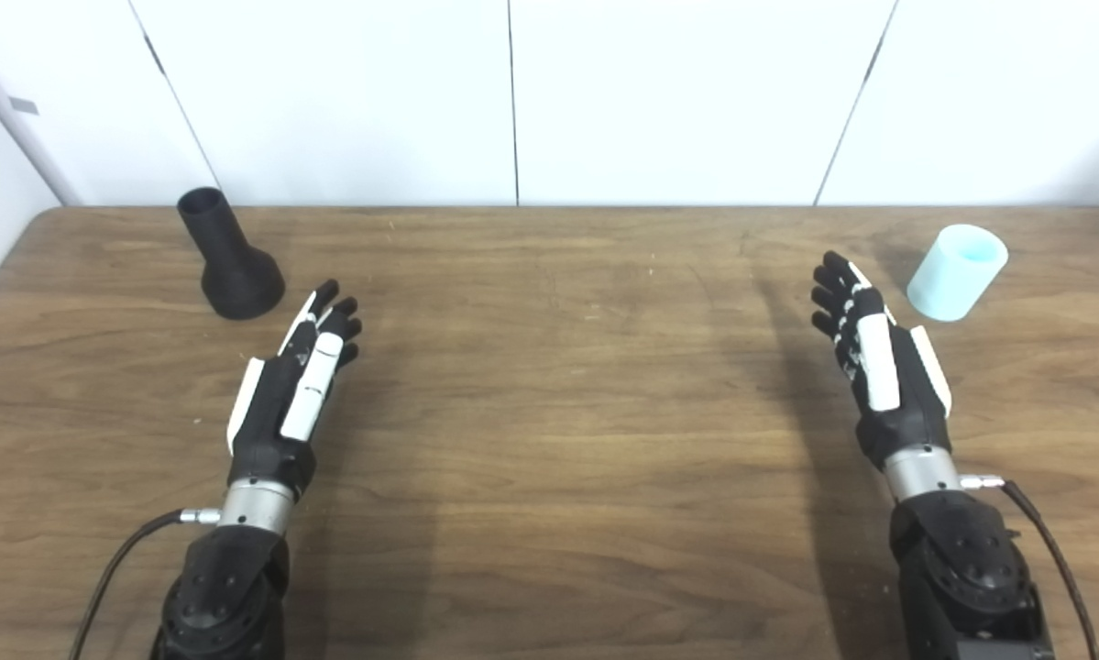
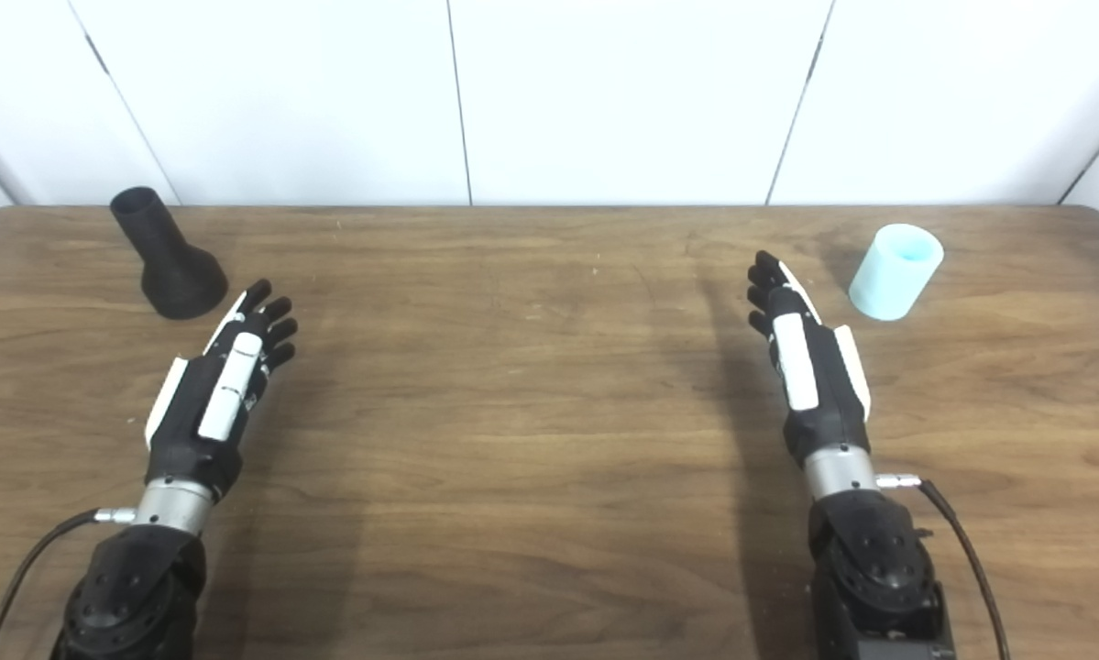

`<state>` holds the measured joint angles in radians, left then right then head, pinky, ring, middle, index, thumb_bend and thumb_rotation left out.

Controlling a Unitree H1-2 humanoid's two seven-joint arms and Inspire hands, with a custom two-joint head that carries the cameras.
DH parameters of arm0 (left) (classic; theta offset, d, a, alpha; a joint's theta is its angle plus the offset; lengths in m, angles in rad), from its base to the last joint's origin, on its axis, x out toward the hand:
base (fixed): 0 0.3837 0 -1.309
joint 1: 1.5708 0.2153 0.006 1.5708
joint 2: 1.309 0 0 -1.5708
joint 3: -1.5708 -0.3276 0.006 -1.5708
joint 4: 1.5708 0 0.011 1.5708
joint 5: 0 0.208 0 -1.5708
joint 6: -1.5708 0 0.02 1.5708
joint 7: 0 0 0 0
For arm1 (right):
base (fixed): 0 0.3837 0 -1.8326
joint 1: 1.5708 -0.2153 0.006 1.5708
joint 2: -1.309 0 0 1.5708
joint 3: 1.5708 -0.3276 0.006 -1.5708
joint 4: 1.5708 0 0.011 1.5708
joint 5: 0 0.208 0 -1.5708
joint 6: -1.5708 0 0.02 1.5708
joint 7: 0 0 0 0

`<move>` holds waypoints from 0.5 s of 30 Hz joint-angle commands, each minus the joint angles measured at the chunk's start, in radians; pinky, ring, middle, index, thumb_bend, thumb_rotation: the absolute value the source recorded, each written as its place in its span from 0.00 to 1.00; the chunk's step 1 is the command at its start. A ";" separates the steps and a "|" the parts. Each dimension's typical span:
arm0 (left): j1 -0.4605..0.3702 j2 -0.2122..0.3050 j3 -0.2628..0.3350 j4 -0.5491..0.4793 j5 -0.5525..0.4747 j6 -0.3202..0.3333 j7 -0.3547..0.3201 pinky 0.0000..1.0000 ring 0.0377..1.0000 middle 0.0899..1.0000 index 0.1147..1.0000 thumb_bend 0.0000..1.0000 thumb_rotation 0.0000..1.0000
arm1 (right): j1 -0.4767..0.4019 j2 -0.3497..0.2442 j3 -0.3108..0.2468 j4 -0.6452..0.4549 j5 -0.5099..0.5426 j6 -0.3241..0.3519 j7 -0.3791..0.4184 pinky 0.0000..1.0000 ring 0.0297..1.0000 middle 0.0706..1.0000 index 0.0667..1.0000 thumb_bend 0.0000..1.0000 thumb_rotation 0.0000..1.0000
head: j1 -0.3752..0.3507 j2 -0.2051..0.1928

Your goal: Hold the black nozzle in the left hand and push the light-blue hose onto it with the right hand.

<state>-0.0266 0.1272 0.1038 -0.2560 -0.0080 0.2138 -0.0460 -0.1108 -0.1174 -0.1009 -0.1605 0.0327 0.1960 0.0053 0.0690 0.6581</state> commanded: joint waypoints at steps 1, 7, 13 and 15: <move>-0.018 0.002 -0.001 -0.023 0.007 -0.042 0.012 0.90 0.91 0.92 0.91 0.42 0.83 | -0.026 -0.010 -0.006 -0.018 0.010 -0.050 0.007 0.93 0.94 0.93 0.93 0.52 1.00 | -0.002 -0.006; -0.015 0.003 -0.001 -0.027 0.008 -0.039 0.010 0.90 0.92 0.92 0.91 0.41 0.82 | -0.023 -0.011 -0.003 -0.015 0.010 -0.057 0.010 0.93 0.95 0.94 0.93 0.52 1.00 | -0.019 -0.015; -0.015 0.007 0.006 -0.021 0.000 -0.051 0.008 0.90 0.92 0.92 0.91 0.40 0.82 | -0.023 -0.009 -0.003 -0.018 0.011 -0.054 0.008 0.93 0.95 0.94 0.93 0.52 1.00 | -0.019 -0.019; -0.015 0.005 0.007 -0.016 -0.002 -0.057 0.009 0.90 0.92 0.92 0.91 0.40 0.82 | -0.022 -0.007 -0.003 -0.018 0.012 -0.056 0.009 0.93 0.95 0.94 0.93 0.53 1.00 | -0.015 -0.021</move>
<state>-0.0254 0.1275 0.1070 -0.2556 -0.0059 0.2105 -0.0438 -0.1106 -0.1188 -0.0996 -0.1574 0.0355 0.1897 0.0081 0.0537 0.6366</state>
